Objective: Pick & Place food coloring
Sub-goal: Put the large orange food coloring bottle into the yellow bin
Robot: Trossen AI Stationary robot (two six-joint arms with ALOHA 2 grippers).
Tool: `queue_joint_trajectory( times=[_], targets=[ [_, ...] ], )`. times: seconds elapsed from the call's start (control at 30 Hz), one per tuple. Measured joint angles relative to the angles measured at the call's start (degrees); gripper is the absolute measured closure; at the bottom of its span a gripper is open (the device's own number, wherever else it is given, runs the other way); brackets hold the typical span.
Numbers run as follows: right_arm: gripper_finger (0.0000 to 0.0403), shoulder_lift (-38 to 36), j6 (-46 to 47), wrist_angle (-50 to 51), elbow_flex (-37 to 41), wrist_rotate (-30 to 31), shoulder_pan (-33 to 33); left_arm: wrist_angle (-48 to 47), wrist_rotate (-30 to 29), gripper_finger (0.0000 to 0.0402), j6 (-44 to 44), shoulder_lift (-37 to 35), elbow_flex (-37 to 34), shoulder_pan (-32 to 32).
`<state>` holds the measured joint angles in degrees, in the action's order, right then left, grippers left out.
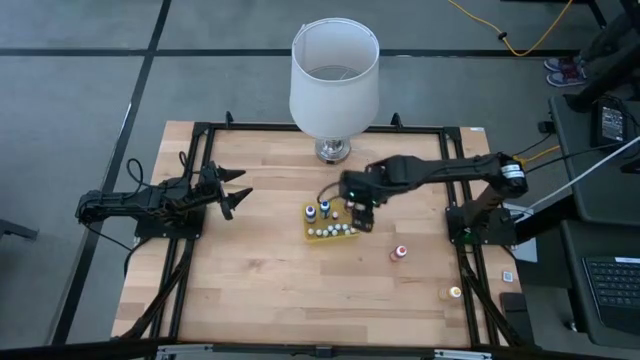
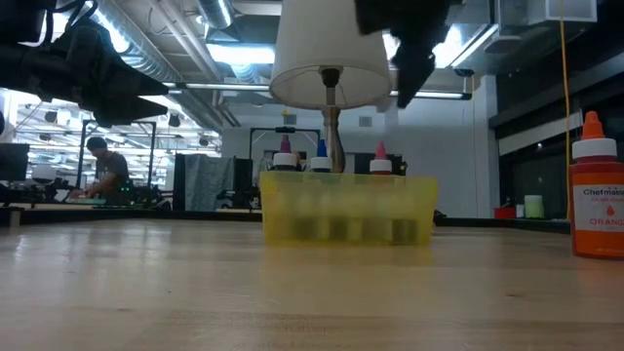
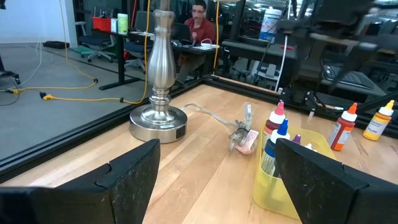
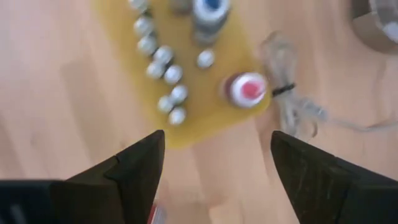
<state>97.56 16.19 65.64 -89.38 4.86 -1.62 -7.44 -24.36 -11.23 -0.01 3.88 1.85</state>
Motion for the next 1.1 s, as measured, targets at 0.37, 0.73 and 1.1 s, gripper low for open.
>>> queue_joint_trajectory(
  times=[0.37,0.73,1.1],
  targets=[
    [0.0108,-7.80,-2.79,10.48,0.00,-0.02,-13.01,-0.02,0.00,0.0091,-0.01,0.00,0.00,0.00],
    [0.0109,-13.91,3.13,10.80,10.93,0.00,-22.24,-0.02,0.00,0.0091,0.01,0.00,0.00,0.00],
    [0.0109,-14.53,4.81,4.57,23.30,-1.07,-25.75,-0.02,0.00,0.0091,-0.01,0.00,0.00,0.00]
  ],
)
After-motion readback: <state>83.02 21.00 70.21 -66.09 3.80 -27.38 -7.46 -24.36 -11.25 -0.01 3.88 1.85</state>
